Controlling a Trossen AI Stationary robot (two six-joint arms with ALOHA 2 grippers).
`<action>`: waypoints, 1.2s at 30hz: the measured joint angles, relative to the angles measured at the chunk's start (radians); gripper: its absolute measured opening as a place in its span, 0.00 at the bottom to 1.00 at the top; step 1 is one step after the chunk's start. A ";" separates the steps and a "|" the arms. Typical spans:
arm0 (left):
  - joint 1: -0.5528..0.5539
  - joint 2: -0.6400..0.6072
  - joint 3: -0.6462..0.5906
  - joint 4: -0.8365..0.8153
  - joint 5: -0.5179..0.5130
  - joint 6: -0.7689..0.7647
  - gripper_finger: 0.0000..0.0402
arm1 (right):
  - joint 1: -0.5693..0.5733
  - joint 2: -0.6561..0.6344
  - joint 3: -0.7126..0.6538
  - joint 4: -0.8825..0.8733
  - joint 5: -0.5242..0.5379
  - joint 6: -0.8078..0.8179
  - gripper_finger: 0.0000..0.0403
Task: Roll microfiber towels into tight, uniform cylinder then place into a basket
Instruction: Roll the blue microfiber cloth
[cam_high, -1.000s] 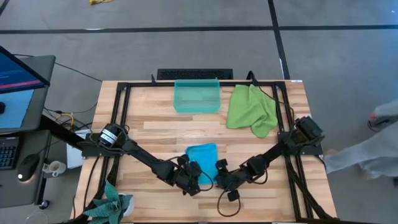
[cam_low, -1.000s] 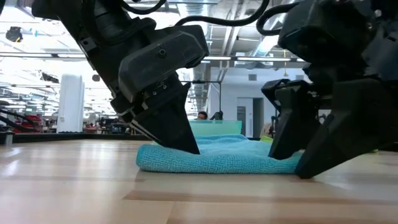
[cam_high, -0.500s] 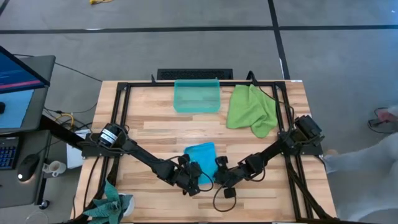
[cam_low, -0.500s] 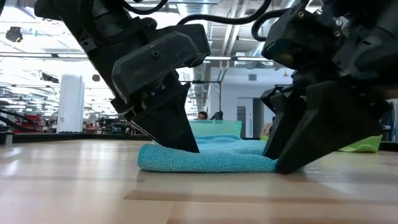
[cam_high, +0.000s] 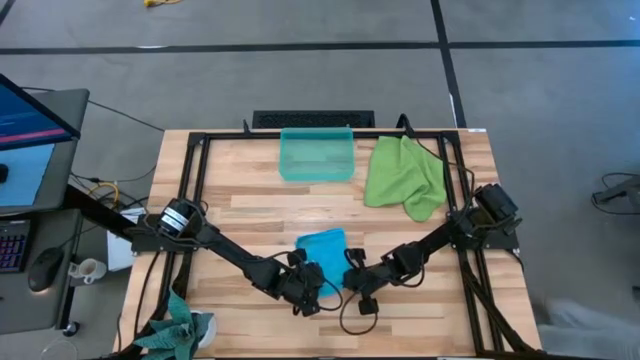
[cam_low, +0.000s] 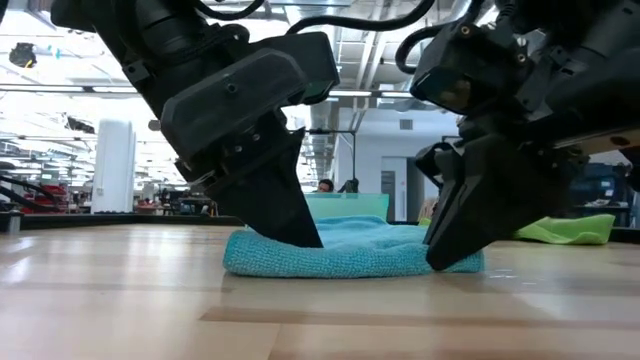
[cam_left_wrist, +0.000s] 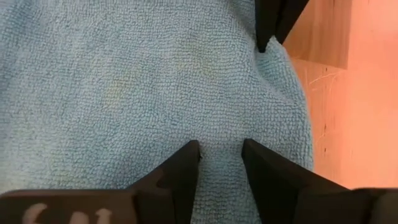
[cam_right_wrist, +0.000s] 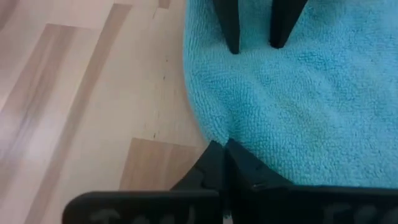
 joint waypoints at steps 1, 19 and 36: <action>-0.001 -0.004 0.000 -0.007 -0.001 0.008 0.31 | 0.000 -0.004 0.000 0.000 -0.005 0.006 0.05; -0.036 -0.079 -0.003 -0.020 -0.060 0.131 0.26 | 0.005 -0.019 0.053 -0.018 -0.112 0.040 0.03; -0.049 -0.076 -0.029 0.016 -0.028 0.216 0.26 | -0.002 -0.021 0.089 -0.052 -0.102 0.145 0.01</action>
